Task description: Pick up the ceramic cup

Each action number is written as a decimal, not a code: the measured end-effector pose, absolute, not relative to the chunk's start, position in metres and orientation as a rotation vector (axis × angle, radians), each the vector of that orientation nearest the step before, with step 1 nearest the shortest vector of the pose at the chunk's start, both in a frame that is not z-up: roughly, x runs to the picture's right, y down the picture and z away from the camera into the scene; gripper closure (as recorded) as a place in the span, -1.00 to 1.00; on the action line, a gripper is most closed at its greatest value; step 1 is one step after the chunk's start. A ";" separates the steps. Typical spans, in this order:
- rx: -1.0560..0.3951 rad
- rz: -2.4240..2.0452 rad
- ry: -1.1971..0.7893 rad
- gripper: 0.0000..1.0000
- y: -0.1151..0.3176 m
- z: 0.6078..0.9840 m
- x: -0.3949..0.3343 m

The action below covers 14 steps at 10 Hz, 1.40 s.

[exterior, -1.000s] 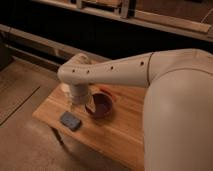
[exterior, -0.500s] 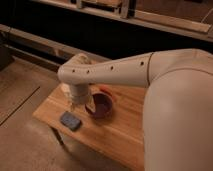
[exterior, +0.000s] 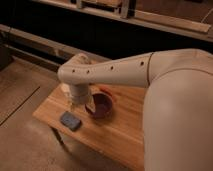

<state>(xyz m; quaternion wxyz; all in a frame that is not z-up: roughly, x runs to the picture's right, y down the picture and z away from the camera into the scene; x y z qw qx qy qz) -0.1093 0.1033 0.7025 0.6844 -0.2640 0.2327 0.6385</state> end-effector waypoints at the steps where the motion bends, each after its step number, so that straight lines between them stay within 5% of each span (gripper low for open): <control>1: -0.592 1.431 0.522 -0.30 0.103 0.702 -0.109; 6: -0.570 1.442 0.539 -0.30 0.095 0.709 -0.123; 14: -0.552 1.760 0.358 -0.30 0.003 0.741 -0.138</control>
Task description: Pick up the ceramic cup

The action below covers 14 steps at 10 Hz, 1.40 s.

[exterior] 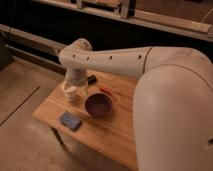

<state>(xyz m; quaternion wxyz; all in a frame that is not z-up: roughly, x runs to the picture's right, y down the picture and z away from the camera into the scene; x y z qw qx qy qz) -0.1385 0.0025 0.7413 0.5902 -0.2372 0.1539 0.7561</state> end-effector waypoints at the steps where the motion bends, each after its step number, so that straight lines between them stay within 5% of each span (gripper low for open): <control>1: -0.548 1.755 0.370 -0.30 -0.001 0.746 -0.132; 7: -0.543 1.677 0.415 -0.30 -0.034 0.771 -0.130; 14: -0.620 1.661 0.469 -0.30 -0.025 0.803 -0.155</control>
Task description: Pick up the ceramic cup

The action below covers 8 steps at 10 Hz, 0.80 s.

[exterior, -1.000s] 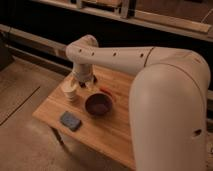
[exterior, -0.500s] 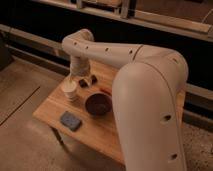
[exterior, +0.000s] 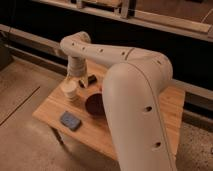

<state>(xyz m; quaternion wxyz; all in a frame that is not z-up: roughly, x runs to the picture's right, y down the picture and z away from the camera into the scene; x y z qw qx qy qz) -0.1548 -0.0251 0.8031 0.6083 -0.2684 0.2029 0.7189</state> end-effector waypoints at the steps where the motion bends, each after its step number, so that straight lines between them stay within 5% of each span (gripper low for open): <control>1: -0.627 1.647 0.487 -0.30 -0.021 0.810 -0.157; 6: -0.681 1.600 0.574 -0.27 0.008 0.842 -0.167; 8: -0.684 1.591 0.573 0.00 0.013 0.849 -0.166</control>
